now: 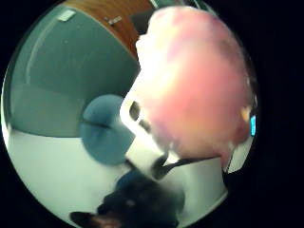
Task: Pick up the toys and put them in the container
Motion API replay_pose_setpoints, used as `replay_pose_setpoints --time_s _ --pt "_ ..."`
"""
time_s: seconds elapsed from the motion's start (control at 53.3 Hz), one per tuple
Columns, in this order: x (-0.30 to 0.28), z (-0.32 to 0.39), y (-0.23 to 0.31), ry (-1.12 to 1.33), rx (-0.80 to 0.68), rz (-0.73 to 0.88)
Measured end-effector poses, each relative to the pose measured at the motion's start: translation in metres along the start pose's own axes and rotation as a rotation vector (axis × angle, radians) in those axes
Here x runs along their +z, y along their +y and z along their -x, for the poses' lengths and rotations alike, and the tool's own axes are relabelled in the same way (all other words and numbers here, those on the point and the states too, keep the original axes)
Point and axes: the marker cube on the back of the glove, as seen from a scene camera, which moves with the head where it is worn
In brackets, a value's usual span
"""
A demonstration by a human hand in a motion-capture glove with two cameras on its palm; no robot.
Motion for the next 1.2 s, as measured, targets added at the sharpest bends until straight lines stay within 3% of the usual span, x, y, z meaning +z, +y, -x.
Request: replay_pose_setpoints --time_s 0.113,0.3,0.544,1.031,1.2 --pt "0.003 -0.013 0.001 -0.128 0.115 0.012" --pt "-0.001 -0.053 0.043 0.05 0.134 0.003" --pt "-0.011 -0.145 0.069 0.059 0.212 0.043" --pt "0.166 -0.193 0.033 0.26 0.272 0.358" --pt "0.188 -0.206 0.034 0.254 0.243 0.247"
